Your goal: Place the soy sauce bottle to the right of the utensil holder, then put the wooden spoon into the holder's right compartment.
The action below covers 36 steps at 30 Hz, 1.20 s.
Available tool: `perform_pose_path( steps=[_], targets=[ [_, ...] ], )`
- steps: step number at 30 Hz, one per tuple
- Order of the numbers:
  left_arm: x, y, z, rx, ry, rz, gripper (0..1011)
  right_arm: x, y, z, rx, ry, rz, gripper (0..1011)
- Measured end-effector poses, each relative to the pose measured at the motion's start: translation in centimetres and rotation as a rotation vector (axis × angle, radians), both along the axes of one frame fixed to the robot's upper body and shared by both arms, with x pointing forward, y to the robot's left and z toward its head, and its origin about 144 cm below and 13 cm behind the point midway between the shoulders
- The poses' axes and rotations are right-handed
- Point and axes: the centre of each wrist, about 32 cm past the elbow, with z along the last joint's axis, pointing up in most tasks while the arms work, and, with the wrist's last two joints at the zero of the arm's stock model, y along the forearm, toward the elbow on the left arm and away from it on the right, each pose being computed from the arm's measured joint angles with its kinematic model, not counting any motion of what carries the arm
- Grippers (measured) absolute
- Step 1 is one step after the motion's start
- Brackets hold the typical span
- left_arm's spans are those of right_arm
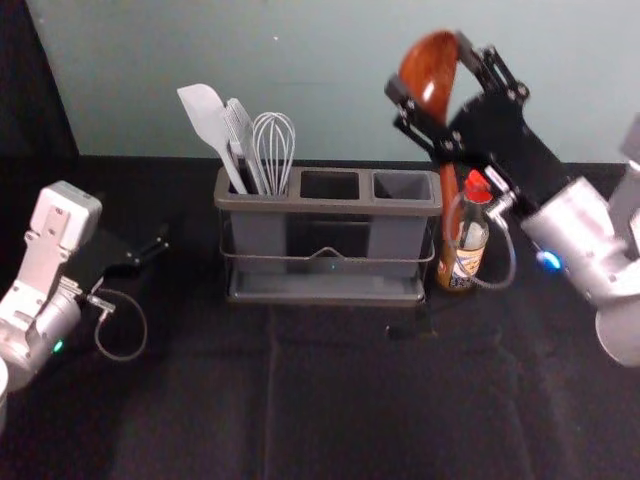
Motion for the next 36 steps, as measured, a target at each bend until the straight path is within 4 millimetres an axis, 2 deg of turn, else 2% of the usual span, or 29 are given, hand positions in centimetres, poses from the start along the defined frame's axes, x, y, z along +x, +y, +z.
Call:
perform_pose_path(
  steps=[7,16,27,36],
  targets=[
    [0.0,0.0,0.0,0.000,0.000,0.000,1005,3.0,1.1,0.4,0.003,-0.006,0.015,838],
    [0.0,0.0,0.0,0.000,0.000,0.000,1005,5.2,2.1,0.4,0.013,-0.029,0.011,838],
    [0.0,0.0,0.0,0.000,0.000,0.000,1005,6.7,2.7,-0.4,0.025,-0.032,-0.019,838],
    [0.0,0.0,0.0,0.000,0.000,0.000,1005,7.3,3.5,-1.9,0.064,-0.029,-0.024,838]
  ],
)
